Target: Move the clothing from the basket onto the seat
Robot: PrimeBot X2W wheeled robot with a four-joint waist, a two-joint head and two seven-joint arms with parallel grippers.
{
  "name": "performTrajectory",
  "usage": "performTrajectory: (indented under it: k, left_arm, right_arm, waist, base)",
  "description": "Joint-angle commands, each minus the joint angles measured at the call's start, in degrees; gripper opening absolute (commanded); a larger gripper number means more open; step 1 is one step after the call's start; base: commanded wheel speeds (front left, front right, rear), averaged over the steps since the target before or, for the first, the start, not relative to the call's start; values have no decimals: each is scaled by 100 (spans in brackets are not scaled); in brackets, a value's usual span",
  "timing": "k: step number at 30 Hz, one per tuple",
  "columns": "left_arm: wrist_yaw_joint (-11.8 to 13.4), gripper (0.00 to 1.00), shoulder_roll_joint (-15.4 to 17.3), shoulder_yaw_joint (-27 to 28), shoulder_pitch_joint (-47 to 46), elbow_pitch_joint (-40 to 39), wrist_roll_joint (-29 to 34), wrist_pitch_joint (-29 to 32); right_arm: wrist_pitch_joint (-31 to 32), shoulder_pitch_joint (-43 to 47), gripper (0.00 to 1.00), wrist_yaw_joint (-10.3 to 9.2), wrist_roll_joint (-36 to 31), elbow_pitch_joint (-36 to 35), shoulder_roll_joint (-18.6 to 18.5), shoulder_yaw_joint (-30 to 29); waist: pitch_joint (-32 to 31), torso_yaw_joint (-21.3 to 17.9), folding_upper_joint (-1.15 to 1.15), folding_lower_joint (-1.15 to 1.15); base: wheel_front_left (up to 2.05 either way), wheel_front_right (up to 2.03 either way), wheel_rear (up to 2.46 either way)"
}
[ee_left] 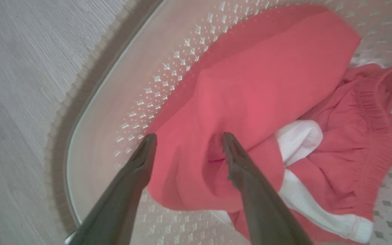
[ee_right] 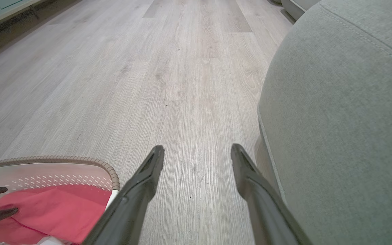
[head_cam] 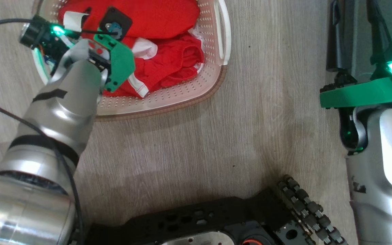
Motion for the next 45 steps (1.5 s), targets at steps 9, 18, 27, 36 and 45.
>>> performTrajectory:
  k: [9,18,27,36,45]
  left_arm:
    - [122,100,361,-238,-223,173,217,155]
    - [-61,0,126,-85,-33,86,-237,-451]
    - [-486,0,24,1011,1401,-1646,-1820,-934]
    - [-509,0,203,1556,3135,-3343,-2067,-937]
    - [-413,0,262,1991,4249,-4204,-2087,-937]
  right_arm:
    - [-36,107,100,-1,330,-172,10,292]
    - [-36,313,100,-1,348,-31,10,132]
    - [-36,959,100,-1,-145,139,10,-342]
    - [-36,1542,100,-1,-478,300,10,-484]
    - [-36,2036,100,-1,-577,475,10,-486]
  waist:
    - [164,-163,0,0]
    - [-276,-60,0,0]
    - [-2077,561,0,0]
    - [-3492,1019,0,0]
    - [-4329,1225,0,0]
  base:
    - [0,0,0]
    - [0,0,0]
    - [0,0,0]
    - [0,0,0]
    - [0,0,0]
